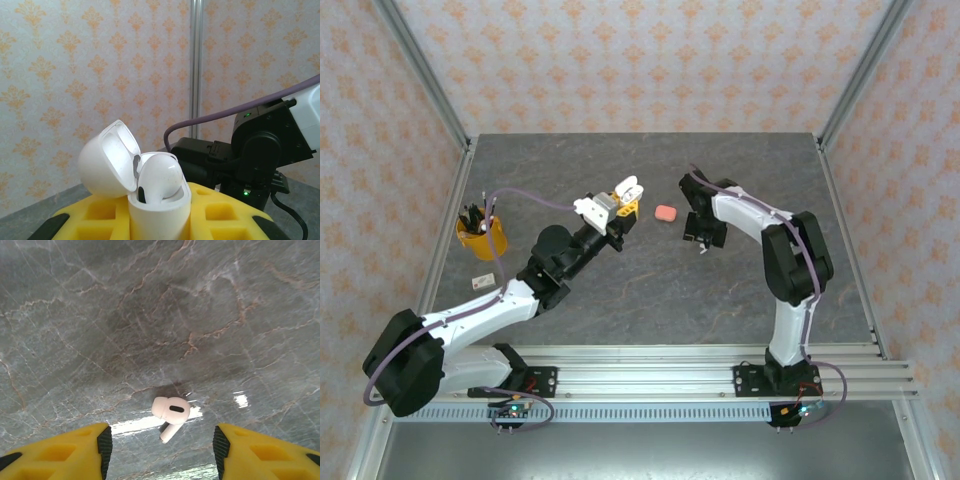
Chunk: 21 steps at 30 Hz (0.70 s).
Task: Insert the wireless bluetooth earbuds into the charging case
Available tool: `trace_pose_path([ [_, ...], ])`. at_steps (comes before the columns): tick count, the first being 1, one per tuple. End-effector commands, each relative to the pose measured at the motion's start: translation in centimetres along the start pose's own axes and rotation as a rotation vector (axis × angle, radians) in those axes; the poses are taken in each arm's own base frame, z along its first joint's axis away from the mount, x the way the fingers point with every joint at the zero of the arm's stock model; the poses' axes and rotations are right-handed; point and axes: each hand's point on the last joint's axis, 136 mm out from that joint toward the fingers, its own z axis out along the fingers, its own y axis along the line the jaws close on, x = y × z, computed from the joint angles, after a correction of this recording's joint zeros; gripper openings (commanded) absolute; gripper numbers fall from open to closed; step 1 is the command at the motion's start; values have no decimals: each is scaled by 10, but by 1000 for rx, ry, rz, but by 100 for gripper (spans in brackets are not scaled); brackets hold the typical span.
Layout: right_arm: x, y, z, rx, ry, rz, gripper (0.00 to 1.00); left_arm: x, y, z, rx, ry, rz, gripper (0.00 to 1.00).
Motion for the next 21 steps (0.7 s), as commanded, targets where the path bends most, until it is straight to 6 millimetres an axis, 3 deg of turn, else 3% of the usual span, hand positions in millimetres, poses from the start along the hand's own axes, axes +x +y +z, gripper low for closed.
trace_pose_path([
  [1, -3, -5, 2, 65, -1, -11, 57, -13, 4, -5, -10, -53, -9, 0],
  [21, 4, -9, 24, 94, 13, 2, 46, -14, 8, -6, -19, -56, -12, 0],
])
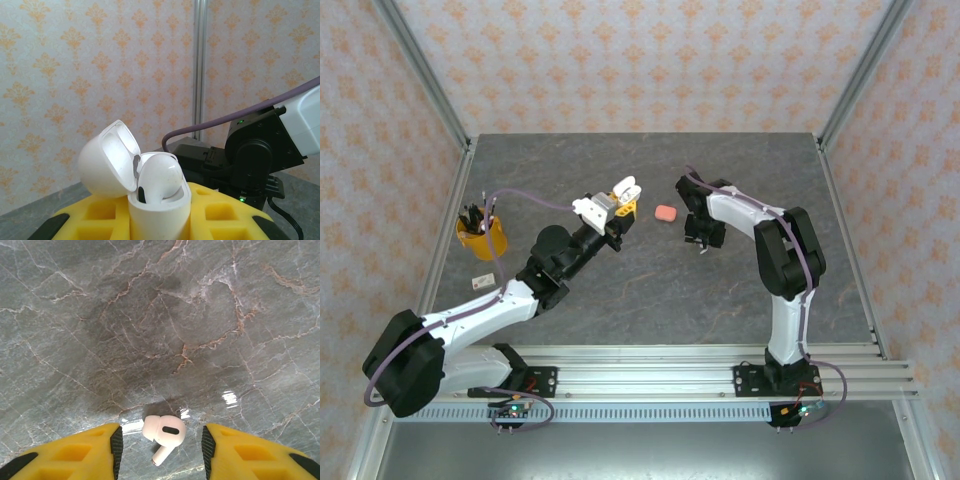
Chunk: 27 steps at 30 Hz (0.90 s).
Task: Insert the wireless bluetooth earbuds into the charging case
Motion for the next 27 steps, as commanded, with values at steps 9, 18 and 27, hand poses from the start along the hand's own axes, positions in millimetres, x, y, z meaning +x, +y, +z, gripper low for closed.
trace_pose_path([
  [9, 7, -5, 19, 49, 17, 18, 46, -17, 4, -5, -10, -61, -10, 0],
  [18, 9, -8, 26, 67, 20, 29, 43, -14, 4, -7, -14, -57, -9, 0],
  [27, 13, -14, 25, 70, 17, 29, 36, -14, 6, -8, -17, -58, -8, 0],
])
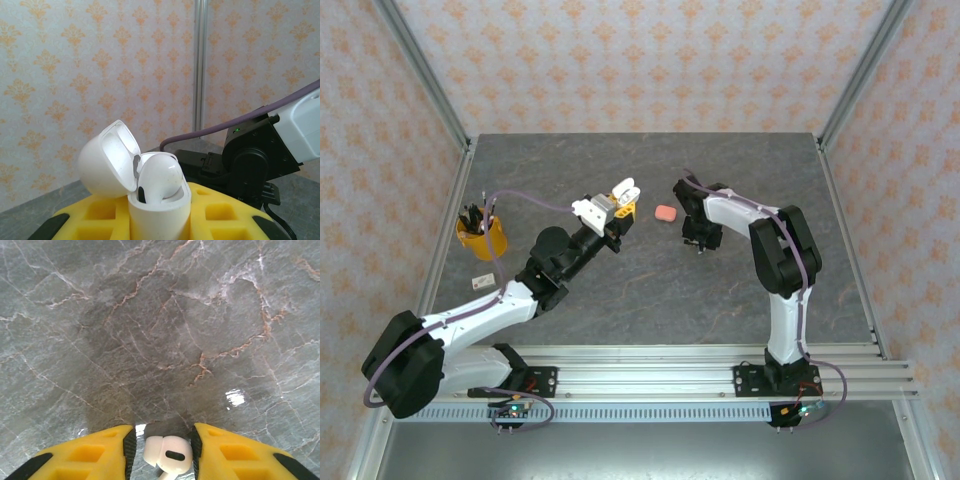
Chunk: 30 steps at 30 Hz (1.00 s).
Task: Insert the wireless bluetooth earbuds into the charging case
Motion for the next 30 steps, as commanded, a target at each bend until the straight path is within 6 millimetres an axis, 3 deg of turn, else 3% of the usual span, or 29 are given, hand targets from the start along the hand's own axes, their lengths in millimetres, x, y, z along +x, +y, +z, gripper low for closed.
trace_pose_path([
  [1, 12, -20, 9, 72, 19, 1, 36, -18, 5, -5, -16, -64, -8, 0],
  [13, 10, -21, 0, 33, -16, -15, 29, -21, 5, -5, -12, -68, -10, 0],
  [30, 12, 0, -22, -190, -129, -153, 28, -19, 4, -3, -8, -54, -7, 0],
])
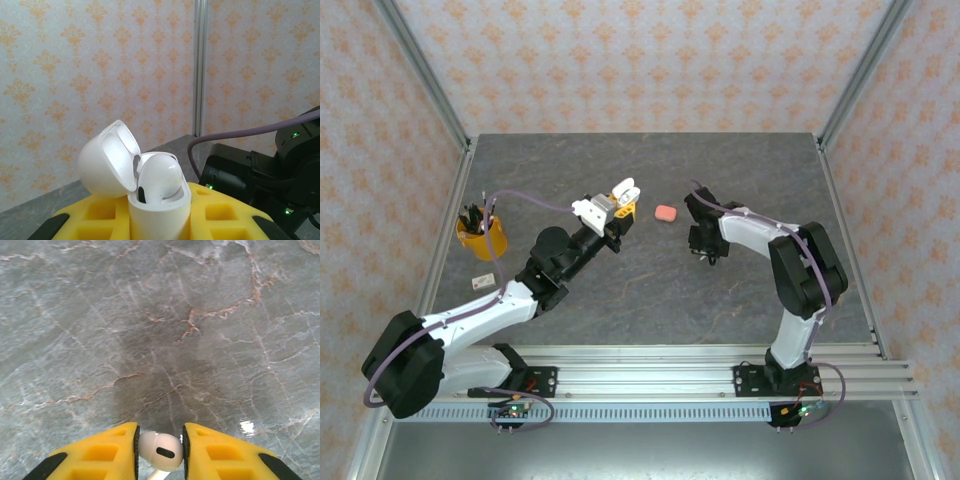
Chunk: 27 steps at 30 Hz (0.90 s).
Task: Insert the wireless bluetooth earbuds into the charging case
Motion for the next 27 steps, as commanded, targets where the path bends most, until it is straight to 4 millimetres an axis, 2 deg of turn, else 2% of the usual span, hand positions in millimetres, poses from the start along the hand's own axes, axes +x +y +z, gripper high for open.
trace_pose_path([
  [1, -5, 8, -7, -42, -17, -68, 28, -19, 4, -3, -7, -56, -8, 0],
  [10, 21, 22, 7, -63, 133, -205, 28, -20, 3, -2, -2, -57, -15, 0],
  [14, 26, 23, 10, -39, 168, -261, 31, -20, 3, -2, -1, -56, -18, 0],
  [17, 26, 21, 11, -17, 170, -258, 37, -20, 3, -2, -1, -58, -19, 0],
  [21, 21, 20, 4, -6, 148, -194, 47, -20, 3, -2, 0, -59, -19, 0],
  [25, 15, 22, -13, -14, 93, -96, 50, -20, 3, -2, -2, -59, -18, 0],
  [27, 11, 14, -22, 29, 67, -9, 51, -20, 3, -2, -1, -58, -18, 0],
])
